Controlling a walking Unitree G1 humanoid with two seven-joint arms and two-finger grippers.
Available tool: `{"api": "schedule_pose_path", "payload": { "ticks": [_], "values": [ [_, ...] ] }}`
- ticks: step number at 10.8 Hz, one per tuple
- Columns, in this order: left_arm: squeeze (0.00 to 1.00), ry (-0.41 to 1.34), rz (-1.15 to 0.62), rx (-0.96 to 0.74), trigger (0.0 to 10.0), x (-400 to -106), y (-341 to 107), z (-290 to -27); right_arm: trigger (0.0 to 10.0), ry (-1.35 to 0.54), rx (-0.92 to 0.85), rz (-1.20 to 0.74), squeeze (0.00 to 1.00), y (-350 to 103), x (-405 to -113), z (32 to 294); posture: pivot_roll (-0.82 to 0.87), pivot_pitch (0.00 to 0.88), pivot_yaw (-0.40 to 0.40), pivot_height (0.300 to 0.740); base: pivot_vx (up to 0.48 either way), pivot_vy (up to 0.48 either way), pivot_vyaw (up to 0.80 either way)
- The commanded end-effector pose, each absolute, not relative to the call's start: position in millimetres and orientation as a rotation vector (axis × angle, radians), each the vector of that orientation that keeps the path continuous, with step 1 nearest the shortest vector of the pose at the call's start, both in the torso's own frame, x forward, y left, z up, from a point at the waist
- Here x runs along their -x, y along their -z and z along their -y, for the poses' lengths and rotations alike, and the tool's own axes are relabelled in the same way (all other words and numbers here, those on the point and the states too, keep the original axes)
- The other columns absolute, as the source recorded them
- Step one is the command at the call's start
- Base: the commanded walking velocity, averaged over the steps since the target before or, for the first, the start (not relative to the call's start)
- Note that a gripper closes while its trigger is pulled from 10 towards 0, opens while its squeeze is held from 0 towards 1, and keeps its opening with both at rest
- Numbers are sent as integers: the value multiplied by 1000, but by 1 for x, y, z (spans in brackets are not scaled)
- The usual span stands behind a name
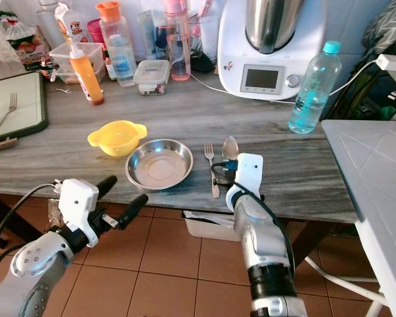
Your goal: Setting the table
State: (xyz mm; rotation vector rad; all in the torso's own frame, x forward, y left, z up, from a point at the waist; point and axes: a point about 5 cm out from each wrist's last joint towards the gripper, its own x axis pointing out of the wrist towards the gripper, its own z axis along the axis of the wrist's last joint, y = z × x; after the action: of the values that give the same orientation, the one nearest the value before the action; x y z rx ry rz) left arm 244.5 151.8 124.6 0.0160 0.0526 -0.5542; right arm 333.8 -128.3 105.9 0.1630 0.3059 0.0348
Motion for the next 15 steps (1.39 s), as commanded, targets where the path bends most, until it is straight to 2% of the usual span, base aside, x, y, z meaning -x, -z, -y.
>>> {"api": "schedule_pose_path", "payload": {
  "ticks": [1, 10, 15],
  "values": [
    [0, 558, -54, -23, 10000, -246, -124, -150, 10000, -30, -190, -302, 0, -108, -338, 126, 58, 84, 52, 740, 0, 0, 0],
    [0, 573, -38, -11, 10000, -241, -135, -137, 10000, -1, -253, -325, 0, -107, -357, 130, 66, 88, 51, 740, 0, 0, 0],
    [0, 572, -46, -10, 10000, -240, -136, -136, 10000, -46, -240, -371, 0, -97, -352, 125, 63, 88, 46, 740, 0, 0, 0]
  ]
}}
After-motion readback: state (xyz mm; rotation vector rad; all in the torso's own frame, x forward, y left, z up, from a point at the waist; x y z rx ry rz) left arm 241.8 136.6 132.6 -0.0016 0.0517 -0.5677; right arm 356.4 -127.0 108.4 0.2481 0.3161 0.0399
